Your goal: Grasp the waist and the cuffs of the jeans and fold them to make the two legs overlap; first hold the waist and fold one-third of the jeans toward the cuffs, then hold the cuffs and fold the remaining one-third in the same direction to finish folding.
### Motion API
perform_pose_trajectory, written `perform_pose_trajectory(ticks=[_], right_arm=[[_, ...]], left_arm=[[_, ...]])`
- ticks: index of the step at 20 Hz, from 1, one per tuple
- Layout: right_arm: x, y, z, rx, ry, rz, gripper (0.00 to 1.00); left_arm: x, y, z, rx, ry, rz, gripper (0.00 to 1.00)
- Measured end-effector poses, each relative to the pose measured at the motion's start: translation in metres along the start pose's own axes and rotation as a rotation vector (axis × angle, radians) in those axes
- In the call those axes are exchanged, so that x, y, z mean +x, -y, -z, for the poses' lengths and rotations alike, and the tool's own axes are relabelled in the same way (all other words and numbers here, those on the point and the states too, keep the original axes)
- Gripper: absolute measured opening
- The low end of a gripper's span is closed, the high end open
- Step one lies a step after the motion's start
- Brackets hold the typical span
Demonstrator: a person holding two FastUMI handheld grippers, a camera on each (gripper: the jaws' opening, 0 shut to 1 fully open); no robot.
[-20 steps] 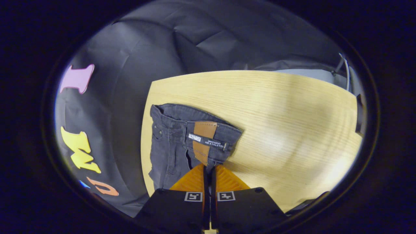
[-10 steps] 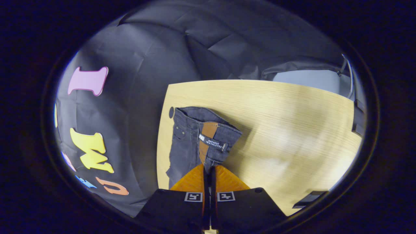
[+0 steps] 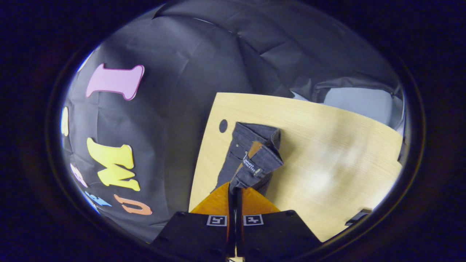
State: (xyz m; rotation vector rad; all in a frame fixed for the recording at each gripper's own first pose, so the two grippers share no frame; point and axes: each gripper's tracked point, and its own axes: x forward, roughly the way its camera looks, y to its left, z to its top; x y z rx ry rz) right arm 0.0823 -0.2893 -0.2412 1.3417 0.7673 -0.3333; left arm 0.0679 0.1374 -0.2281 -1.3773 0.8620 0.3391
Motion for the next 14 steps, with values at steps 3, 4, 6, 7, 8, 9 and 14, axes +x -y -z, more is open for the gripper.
perform_pose_trajectory(ticks=[3,4,6,7,8,9,14], right_arm=[[0.014,-0.025,-0.01,-0.019,0.0,-0.008,0.02],[0.02,-0.03,-0.013,-0.028,-0.003,-0.005,0.02],[0.035,-0.04,-0.02,-0.034,-0.005,0.003,0.02],[0.044,-0.046,-0.025,-0.032,-0.003,0.006,0.02],[0.054,-0.05,-0.029,-0.028,-0.003,0.009,0.01],[0.063,-0.053,-0.034,-0.023,-0.004,0.01,0.0],[0.115,-0.053,-0.044,-0.077,-0.016,0.062,0.02]], left_arm=[[0.018,0.024,-0.011,0.043,-0.018,-0.021,0.04],[0.025,0.034,-0.013,0.054,-0.027,-0.028,0.04],[0.043,0.052,-0.02,0.073,-0.038,-0.036,0.04],[0.054,0.057,-0.024,0.093,-0.045,-0.047,0.04],[0.065,0.061,-0.026,0.114,-0.051,-0.062,0.04],[0.076,0.065,-0.029,0.144,-0.062,-0.079,0.04],[0.136,0.071,-0.041,0.364,-0.13,-0.174,0.04]])
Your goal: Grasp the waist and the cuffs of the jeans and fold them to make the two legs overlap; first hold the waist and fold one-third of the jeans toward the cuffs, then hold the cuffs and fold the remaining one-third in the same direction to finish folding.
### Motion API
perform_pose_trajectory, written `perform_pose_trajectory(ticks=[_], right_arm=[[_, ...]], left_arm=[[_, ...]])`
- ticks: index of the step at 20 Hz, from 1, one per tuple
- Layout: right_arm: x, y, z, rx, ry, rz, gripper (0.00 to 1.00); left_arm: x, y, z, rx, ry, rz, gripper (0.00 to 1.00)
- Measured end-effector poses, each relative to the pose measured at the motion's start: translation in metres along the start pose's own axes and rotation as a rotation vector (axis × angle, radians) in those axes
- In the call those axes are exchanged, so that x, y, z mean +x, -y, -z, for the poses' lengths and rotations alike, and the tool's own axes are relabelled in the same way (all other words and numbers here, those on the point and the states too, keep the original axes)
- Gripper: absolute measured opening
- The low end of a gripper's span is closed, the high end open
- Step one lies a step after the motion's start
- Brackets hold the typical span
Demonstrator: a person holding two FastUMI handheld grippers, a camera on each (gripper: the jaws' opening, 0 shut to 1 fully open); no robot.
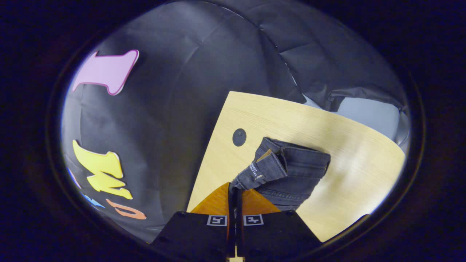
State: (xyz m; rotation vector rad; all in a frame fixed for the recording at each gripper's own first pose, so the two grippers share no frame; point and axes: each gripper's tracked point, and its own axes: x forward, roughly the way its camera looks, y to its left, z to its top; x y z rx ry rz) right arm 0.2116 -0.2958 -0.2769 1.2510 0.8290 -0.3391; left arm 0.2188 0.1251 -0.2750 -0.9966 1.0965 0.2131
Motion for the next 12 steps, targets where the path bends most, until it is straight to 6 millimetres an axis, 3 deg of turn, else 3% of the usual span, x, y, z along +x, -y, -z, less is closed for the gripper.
perform_pose_trajectory(ticks=[6,11,12], right_arm=[[0.052,0.006,-0.01,0.001,-0.004,0.036,0.02],[0.08,0.021,-0.012,0.011,-0.007,0.084,0.02],[0.083,0.022,-0.011,0.014,-0.006,0.09,0.02]], left_arm=[[0.055,0.007,-0.011,0.114,-0.06,-0.068,0.04],[0.08,0.008,-0.016,0.18,-0.079,-0.091,0.07],[0.083,0.008,-0.015,0.188,-0.084,-0.089,0.0]])
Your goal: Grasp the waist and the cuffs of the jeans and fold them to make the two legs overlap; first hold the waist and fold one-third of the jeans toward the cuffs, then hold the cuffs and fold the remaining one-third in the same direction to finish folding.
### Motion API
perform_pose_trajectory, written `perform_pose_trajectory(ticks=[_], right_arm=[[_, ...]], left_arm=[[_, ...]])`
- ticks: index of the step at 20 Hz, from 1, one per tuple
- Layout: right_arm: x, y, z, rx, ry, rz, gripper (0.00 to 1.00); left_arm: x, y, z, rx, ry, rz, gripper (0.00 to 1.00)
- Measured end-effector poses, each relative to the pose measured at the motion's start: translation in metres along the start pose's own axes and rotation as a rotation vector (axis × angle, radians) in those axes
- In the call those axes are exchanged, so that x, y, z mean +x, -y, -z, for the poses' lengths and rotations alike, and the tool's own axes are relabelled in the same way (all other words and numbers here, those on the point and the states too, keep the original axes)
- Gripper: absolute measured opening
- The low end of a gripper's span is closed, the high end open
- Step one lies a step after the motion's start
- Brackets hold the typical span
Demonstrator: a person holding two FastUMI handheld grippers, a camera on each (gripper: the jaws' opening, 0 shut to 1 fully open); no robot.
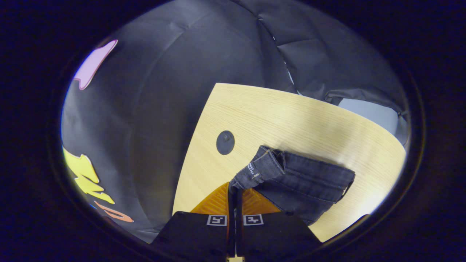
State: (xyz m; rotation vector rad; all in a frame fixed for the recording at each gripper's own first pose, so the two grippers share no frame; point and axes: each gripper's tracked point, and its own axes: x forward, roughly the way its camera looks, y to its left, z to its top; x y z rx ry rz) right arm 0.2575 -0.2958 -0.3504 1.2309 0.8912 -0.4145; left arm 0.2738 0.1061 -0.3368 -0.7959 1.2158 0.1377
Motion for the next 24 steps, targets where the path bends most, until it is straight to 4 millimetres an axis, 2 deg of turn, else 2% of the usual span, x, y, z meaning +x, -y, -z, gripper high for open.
perform_pose_trajectory(ticks=[1,3,4,7,9,10,11,12,13,14,15,17,18,19,21,22,23,24], right_arm=[[0.004,0.0,0.0,-0.005,0.002,0.005,0.02],[0.006,-0.002,-0.001,-0.016,0.007,0.0,0.02],[0.007,-0.003,0.001,-0.021,0.007,0.006,0.1],[0.002,-0.009,0.0,-0.016,0.008,-0.023,0.13],[0.005,-0.009,-0.001,-0.001,0.022,-0.03,0.27],[0.001,-0.01,0.0,0.003,0.026,-0.03,0.38],[-0.002,-0.012,0.0,0.002,0.034,-0.037,0.29],[-0.006,-0.015,0.0,0.0,0.039,-0.047,0.43],[-0.01,-0.017,0.002,-0.007,0.04,-0.055,0.51],[-0.016,-0.019,0.001,-0.02,0.045,-0.06,0.58],[-0.021,-0.021,0.001,-0.035,0.051,-0.064,0.65],[-0.034,-0.027,0.005,-0.093,0.064,-0.069,0.65],[-0.044,-0.029,0.009,-0.15,0.073,-0.064,0.65],[-0.056,-0.031,0.013,-0.228,0.088,-0.054,0.65],[-0.083,-0.038,0.022,-0.413,0.125,-0.039,0.65],[-0.099,-0.042,0.03,-0.508,0.151,-0.036,0.74],[-0.115,-0.046,0.037,-0.604,0.179,-0.039,0.65],[-0.13,-0.051,0.046,-0.696,0.204,-0.04,0.74]], left_arm=[[0.002,0.002,-0.001,0.009,-0.002,0.004,0.07],[0.003,0.002,-0.001,0.017,-0.007,0.007,0.08],[0.002,0.002,0.0,0.015,-0.008,0.006,0.1],[0.001,-0.005,0.006,0.014,-0.039,-0.02,0.14],[0.003,-0.006,0.013,0.013,-0.05,-0.035,0.45],[0.004,-0.003,0.013,0.015,-0.041,-0.037,0.61],[0.003,0.002,0.014,0.023,-0.04,-0.034,0.61],[0.002,0.008,0.016,0.035,-0.043,-0.029,0.65],[-0.002,0.015,0.017,0.056,-0.041,-0.027,0.66],[-0.006,0.023,0.016,0.086,-0.036,-0.028,0.8],[-0.011,0.032,0.017,0.113,-0.035,-0.022,0.69],[-0.025,0.05,0.017,0.15,-0.021,-0.008,0.69],[-0.035,0.047,0.022,0.17,-0.004,0.007,0.8],[-0.045,0.059,0.027,0.198,0.022,0.033,0.69],[-0.076,0.092,0.032,0.277,0.075,0.099,0.7],[-0.097,0.105,0.039,0.327,0.102,0.126,0.7],[-0.117,0.116,0.048,0.372,0.124,0.149,0.69],[-0.137,0.126,0.059,0.415,0.138,0.165,0.69]])
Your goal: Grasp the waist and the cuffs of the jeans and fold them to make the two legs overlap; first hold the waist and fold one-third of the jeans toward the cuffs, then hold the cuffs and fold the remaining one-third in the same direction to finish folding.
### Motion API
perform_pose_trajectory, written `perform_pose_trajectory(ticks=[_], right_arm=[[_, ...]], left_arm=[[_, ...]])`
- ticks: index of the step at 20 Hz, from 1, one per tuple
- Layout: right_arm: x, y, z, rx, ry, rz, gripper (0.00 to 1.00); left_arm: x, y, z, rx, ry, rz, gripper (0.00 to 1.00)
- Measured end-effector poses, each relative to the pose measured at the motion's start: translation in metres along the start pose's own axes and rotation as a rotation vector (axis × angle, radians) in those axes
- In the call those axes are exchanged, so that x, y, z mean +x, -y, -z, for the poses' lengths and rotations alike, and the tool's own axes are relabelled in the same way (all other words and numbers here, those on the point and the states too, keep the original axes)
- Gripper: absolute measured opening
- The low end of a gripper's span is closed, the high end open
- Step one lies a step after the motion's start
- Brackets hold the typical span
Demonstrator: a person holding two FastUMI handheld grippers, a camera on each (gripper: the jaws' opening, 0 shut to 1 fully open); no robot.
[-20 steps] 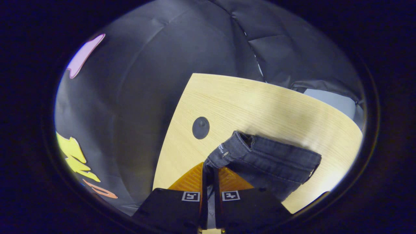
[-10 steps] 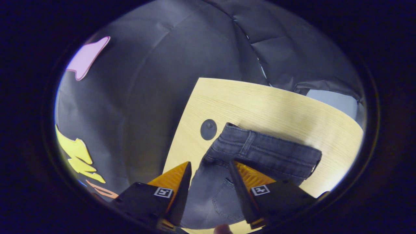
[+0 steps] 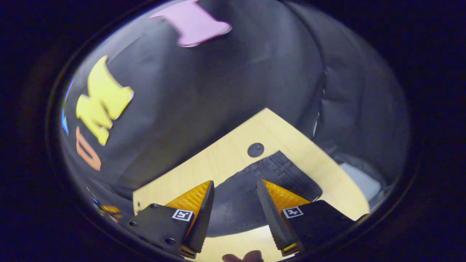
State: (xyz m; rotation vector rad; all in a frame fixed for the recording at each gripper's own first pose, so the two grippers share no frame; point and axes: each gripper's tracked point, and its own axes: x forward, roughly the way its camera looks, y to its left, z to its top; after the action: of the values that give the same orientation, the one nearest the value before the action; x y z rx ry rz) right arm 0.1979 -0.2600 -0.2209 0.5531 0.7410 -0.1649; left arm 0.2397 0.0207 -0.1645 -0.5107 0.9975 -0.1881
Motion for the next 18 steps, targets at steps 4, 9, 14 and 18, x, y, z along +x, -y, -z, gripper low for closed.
perform_pose_trajectory(ticks=[4,9,14,18], right_arm=[[-0.075,-0.038,0.019,-0.245,0.095,-0.049,0.73],[-0.16,-0.063,0.04,-0.312,0.252,-0.033,0.92],[-0.218,-0.092,0.057,-0.366,0.351,-0.019,0.92],[-0.224,-0.081,0.08,-0.367,0.332,-0.003,0.92]], left_arm=[[-0.062,0.038,0.029,0.198,0.046,-0.001,1.0],[-0.107,0.063,0.051,0.328,0.274,-0.046,0.96],[-0.127,0.075,0.081,0.331,0.487,-0.08,0.95],[-0.134,0.088,0.095,0.321,0.585,-0.078,0.96]])
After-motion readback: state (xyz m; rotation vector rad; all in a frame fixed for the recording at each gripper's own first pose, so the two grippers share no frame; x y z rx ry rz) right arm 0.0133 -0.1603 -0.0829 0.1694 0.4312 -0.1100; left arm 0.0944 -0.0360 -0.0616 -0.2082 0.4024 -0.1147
